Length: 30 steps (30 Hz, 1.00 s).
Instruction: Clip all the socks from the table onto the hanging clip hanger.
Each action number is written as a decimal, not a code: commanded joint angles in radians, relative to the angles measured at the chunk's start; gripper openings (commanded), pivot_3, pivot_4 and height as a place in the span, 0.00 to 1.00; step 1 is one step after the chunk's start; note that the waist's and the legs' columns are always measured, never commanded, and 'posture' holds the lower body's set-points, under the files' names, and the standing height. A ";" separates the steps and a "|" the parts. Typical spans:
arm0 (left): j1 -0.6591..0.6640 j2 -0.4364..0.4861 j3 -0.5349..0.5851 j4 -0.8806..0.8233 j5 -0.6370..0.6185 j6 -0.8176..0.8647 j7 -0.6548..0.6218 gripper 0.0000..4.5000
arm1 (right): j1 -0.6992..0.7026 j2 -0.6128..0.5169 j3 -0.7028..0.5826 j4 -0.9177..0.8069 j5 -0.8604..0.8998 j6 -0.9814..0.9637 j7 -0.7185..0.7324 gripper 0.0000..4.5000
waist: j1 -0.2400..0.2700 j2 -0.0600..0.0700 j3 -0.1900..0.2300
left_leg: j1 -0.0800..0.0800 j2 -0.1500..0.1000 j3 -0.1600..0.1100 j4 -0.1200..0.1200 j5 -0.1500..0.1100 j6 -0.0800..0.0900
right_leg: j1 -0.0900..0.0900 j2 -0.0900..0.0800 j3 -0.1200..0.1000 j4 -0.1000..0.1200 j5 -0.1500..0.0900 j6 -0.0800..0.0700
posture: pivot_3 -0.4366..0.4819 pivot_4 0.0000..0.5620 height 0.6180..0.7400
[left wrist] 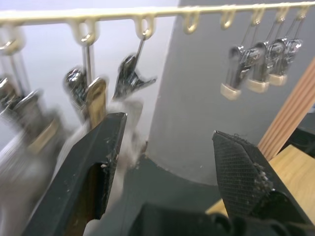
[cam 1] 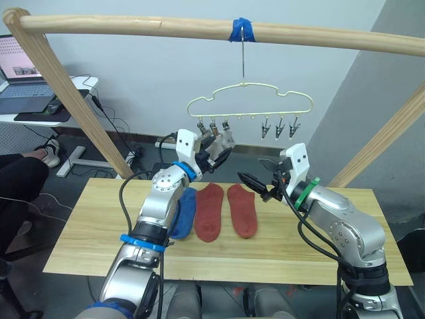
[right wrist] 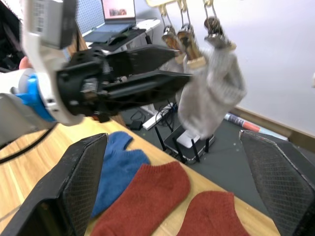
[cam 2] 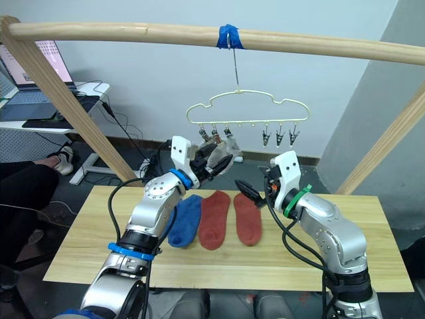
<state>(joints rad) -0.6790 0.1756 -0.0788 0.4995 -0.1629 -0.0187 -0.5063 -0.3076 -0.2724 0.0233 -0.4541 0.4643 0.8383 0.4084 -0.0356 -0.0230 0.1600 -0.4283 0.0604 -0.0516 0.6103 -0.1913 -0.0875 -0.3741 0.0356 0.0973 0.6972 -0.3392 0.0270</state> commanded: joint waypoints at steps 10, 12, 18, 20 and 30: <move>-0.228 -0.076 0.102 0.385 0.020 -0.186 0.073 0.69 | 0.002 0.000 -0.015 -0.064 0.018 0.000 -0.048 1.00 | -0.029 0.000 0.000 | -0.001 0.000 0.000 0.000 0.000 0.000 | 0.000 0.000 -0.001 0.000 0.000 0.000 | 0.36 0.23 1.00; -0.255 -0.083 0.111 0.432 0.019 -0.196 0.070 0.69 | 0.005 0.002 -0.014 -0.067 0.019 0.002 -0.054 1.00 | -0.032 0.000 0.000 | -0.001 0.000 0.000 0.000 0.000 0.000 | 0.000 0.000 -0.001 0.000 0.000 0.000 | 0.36 0.23 1.00; -0.259 -0.108 0.126 0.462 -0.022 -0.121 -0.064 0.69 | 0.004 0.008 -0.010 -0.068 0.017 0.003 -0.067 1.00 | -0.049 0.000 0.000 | -0.001 0.000 0.000 0.000 0.000 0.000 | 0.000 0.000 -0.001 0.000 0.000 0.000 | 0.36 0.23 1.00; -0.238 -0.107 0.128 0.425 -0.028 -0.112 -0.095 0.69 | 0.003 0.007 -0.011 -0.064 0.016 0.000 -0.069 1.00 | -0.053 0.000 0.000 | -0.001 0.000 0.000 0.000 0.000 0.000 | 0.000 0.000 -0.001 0.001 0.000 0.000 | 0.36 0.23 1.00; -0.168 -0.083 0.148 0.246 -0.027 -0.136 -0.071 0.69 | -0.003 0.017 -0.007 -0.044 0.007 -0.022 -0.077 1.00 | -0.060 0.000 0.000 | -0.001 0.000 -0.001 0.001 0.000 0.000 | 0.000 0.000 -0.001 0.002 0.000 0.000 | 0.37 0.24 1.00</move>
<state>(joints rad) -0.8449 0.0906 0.0572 0.8074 -0.1806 -0.1395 -0.5925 -0.2994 -0.2602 0.0228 -0.4688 0.4641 0.8387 0.3330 -0.0953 -0.0230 0.1601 -0.4293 0.0605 -0.0522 0.6111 -0.1911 -0.0875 -0.3741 0.0358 0.0963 0.6991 -0.3390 0.0270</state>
